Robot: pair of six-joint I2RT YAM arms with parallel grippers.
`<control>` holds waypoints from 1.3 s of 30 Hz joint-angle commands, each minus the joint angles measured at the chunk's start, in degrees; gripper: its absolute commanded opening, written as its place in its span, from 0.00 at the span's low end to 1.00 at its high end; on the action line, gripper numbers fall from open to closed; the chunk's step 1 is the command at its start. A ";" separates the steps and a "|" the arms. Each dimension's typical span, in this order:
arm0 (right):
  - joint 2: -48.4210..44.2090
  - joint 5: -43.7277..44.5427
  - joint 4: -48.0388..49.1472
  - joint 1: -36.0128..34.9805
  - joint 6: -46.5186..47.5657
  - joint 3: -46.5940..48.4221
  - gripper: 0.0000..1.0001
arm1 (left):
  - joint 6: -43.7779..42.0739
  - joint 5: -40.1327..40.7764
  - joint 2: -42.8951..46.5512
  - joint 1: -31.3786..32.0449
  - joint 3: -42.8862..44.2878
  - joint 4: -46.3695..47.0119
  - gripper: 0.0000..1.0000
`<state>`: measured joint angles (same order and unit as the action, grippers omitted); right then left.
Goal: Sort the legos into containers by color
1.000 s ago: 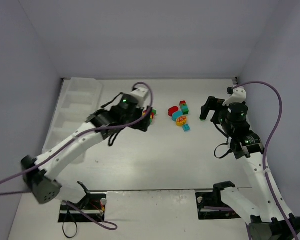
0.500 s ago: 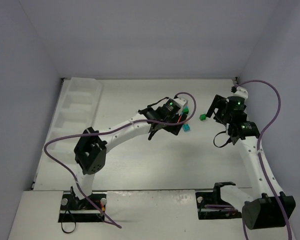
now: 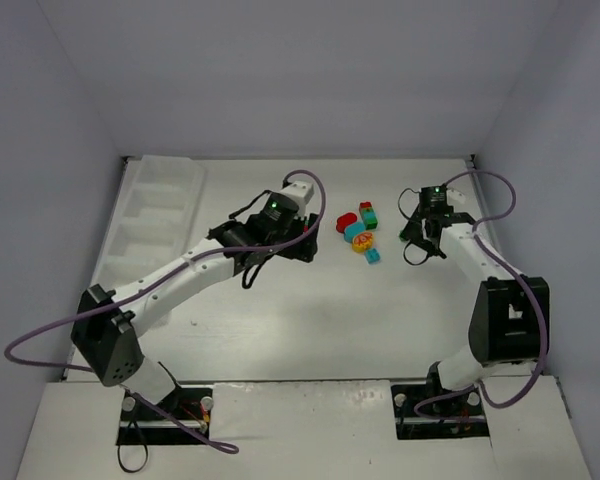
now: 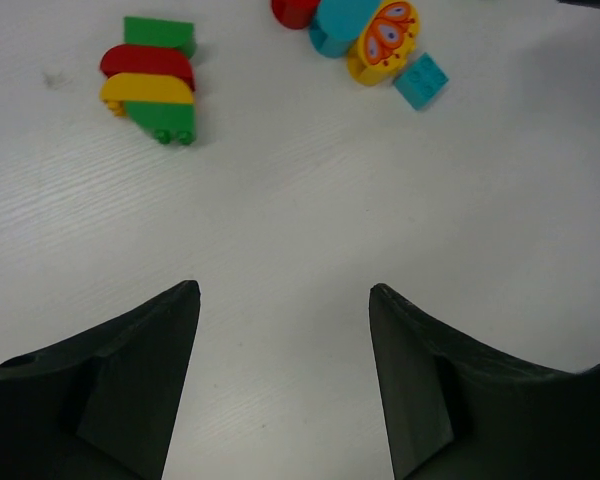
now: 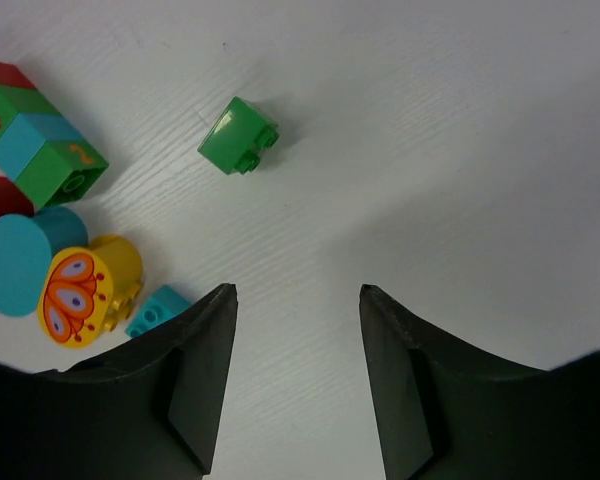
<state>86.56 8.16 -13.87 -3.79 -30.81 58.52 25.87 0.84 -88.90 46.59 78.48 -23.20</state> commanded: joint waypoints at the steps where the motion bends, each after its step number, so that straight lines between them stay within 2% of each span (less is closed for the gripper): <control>1: 3.43 5.54 2.35 0.01 -6.54 4.49 0.49 | 2.78 -0.58 7.24 -2.11 -2.88 1.93 0.62; 5: 9.39 7.83 2.00 -0.07 -9.53 8.61 0.56 | 4.10 0.56 13.04 -3.52 -9.03 0.97 0.62; 13: 17.31 9.51 1.48 0.10 -12.52 13.81 0.57 | 5.68 2.14 19.64 -4.40 -13.88 -1.49 0.62; 20: 22.59 8.54 1.65 0.10 -12.96 17.50 0.52 | 6.04 3.82 23.33 -4.66 -15.46 -3.60 0.62; 25: 23.83 8.36 2.27 0.10 -12.87 18.82 0.44 | 6.30 4.52 24.13 -4.84 -15.99 -4.22 0.62; 30: 23.74 8.36 2.97 0.10 -12.44 18.03 0.42 | 6.48 4.08 24.13 -4.84 -16.43 -4.13 0.62; 33: 23.48 8.97 3.49 0.10 -11.65 17.24 0.33 | 6.48 3.91 23.69 -4.84 -16.34 -3.87 0.63; 38: 22.42 8.45 4.11 0.10 -9.98 16.01 0.26 | 6.56 3.12 22.99 -4.84 -16.25 -3.25 0.62; 39: 22.07 8.36 4.46 0.10 -9.54 15.75 0.21 | 6.65 3.03 22.81 -4.84 -16.25 -3.08 0.62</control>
<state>110.89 14.76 -10.76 -3.79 -41.34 74.61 31.77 4.08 -66.15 42.24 61.14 -28.45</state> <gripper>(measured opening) 0.248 0.625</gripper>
